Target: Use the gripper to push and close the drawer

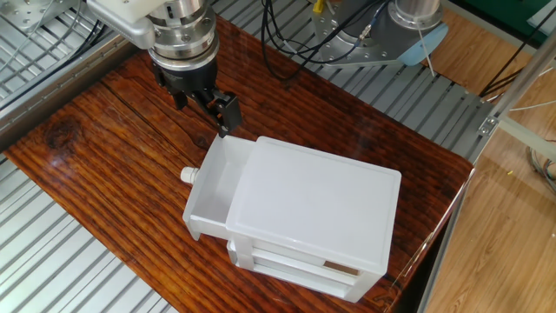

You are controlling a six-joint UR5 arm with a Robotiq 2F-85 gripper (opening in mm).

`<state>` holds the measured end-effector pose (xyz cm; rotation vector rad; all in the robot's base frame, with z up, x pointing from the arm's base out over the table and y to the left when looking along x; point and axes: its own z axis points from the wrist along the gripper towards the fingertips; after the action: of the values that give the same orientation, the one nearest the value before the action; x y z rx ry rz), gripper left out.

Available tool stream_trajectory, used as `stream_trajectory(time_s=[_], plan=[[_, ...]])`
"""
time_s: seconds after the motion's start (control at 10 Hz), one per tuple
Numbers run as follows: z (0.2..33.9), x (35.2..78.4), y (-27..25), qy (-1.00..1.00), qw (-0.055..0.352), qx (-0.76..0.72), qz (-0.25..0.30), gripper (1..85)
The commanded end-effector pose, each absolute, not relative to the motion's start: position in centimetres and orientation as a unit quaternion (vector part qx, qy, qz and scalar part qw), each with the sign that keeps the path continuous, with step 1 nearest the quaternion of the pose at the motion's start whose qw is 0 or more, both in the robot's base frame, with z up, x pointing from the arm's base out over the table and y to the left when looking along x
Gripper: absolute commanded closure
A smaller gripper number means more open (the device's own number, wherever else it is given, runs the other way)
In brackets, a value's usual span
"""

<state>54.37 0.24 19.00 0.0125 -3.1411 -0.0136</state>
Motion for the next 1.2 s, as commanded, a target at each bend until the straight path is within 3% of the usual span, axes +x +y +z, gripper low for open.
stream_trajectory(time_s=[0.0,0.1,0.6,1.1], plan=[[19.0,54.4,0.5,-1.000,0.000,0.004,-0.004,1.7],[19.4,59.2,0.8,-0.994,-0.093,-0.056,-0.013,84.7],[19.9,59.2,1.1,-0.994,-0.090,-0.067,-0.020,84.7],[21.3,60.8,3.1,-0.976,-0.087,-0.183,-0.075,84.7]])
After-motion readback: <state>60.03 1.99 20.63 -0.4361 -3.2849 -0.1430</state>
